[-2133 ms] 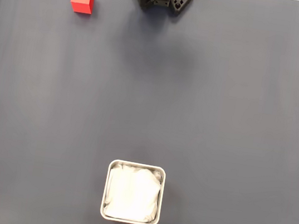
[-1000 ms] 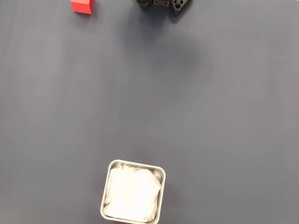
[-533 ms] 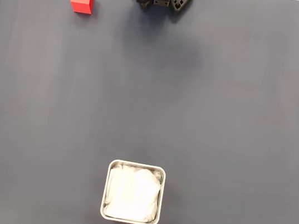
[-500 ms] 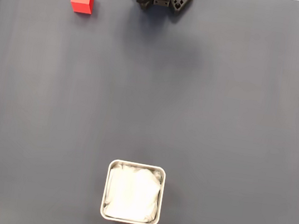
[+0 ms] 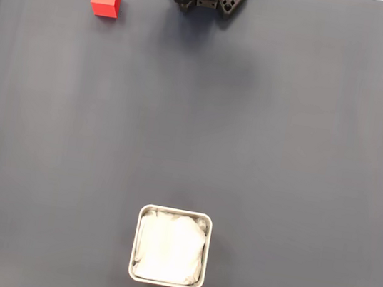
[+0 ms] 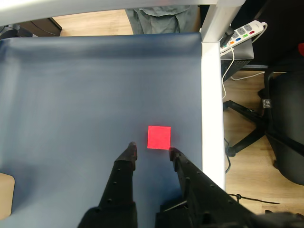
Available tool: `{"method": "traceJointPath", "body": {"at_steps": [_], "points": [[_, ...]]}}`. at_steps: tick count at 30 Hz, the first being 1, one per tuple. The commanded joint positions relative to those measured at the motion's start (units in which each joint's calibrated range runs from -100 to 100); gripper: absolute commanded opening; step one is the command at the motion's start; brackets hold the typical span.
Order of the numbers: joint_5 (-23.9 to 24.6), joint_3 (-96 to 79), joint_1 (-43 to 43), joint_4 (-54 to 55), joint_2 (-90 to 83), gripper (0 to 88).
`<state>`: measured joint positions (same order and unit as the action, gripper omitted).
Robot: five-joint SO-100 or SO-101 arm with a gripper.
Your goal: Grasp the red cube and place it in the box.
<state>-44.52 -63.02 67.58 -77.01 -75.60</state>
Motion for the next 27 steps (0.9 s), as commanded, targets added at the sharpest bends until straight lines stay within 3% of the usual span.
{"method": "traceJointPath", "body": {"at_steps": [1, 27], "points": [[0.59, -0.12, 1.10, 2.17, 0.81, 16.8], [-1.07, -10.98, 5.50, 9.14, -3.09, 19.5]]}}
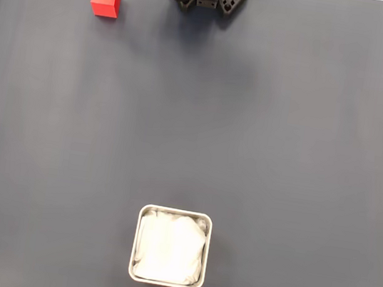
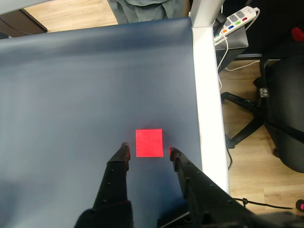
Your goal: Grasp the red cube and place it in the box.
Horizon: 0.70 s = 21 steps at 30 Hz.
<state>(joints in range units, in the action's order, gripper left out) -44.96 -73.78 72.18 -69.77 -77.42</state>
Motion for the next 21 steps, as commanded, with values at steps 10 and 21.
{"method": "traceJointPath", "body": {"at_steps": [10, 21], "points": [[-1.12, -4.60, 1.19, 3.79, -4.04, 21.2], [-1.76, -8.34, 0.97, 7.06, -4.90, 22.9]]}}
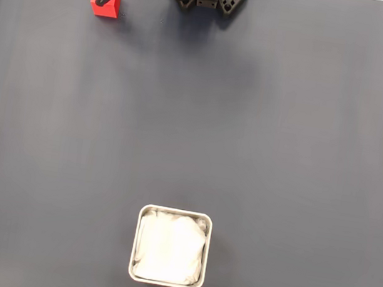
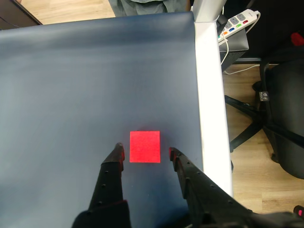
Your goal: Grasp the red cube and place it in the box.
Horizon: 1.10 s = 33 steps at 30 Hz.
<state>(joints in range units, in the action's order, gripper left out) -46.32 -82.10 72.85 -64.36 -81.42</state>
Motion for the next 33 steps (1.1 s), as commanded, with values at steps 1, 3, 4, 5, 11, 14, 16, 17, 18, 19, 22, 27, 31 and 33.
{"method": "traceJointPath", "body": {"at_steps": [1, 3, 4, 5, 11, 14, 16, 17, 18, 19, 22, 27, 31, 33], "points": [[-0.49, -0.20, 0.23, 1.82, -0.99, 23.0], [-0.54, -0.93, 0.16, 2.23, -1.08, 23.4], [-0.54, -1.21, 0.16, 2.39, -1.08, 23.7], [-0.59, -1.48, 0.16, 2.47, -1.08, 24.0], [-0.73, -2.85, 0.16, 3.46, -1.08, 24.6], [-0.83, -3.49, 0.16, 3.70, -1.17, 24.6], [-0.88, -3.85, 0.16, 3.87, -1.34, 24.6], [-0.88, -4.03, 0.16, 3.87, -1.43, 24.7], [-0.93, -4.22, 0.16, 3.87, -1.51, 24.7], [-0.98, -4.49, 0.16, 3.95, -1.51, 24.7], [-1.12, -5.31, 0.09, 4.28, -1.77, 24.7], [-1.22, -6.31, -0.12, 5.02, -1.95, 24.7], [-1.17, -6.86, -0.41, 5.67, -1.86, 24.7], [-1.17, -7.14, -0.41, 5.83, -1.86, 24.7]]}}
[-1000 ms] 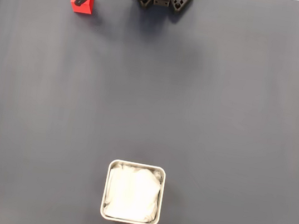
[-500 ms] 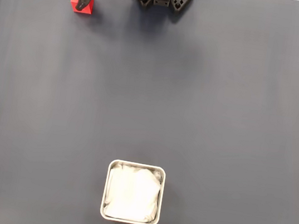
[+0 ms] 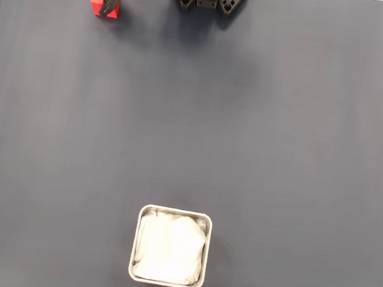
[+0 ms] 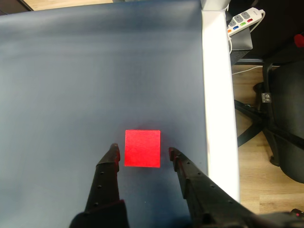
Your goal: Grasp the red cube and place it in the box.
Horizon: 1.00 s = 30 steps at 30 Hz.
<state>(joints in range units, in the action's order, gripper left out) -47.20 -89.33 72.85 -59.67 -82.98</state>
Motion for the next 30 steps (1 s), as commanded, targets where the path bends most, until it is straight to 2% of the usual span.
{"method": "traceJointPath", "body": {"at_steps": [1, 12, 30], "points": [[-0.29, 0.01, -0.41, 1.22, -0.30, 24.7], [0.10, -0.45, -1.40, 2.21, -0.12, 24.2], [-0.44, -0.45, -1.61, 2.78, 0.22, 13.3]]}}
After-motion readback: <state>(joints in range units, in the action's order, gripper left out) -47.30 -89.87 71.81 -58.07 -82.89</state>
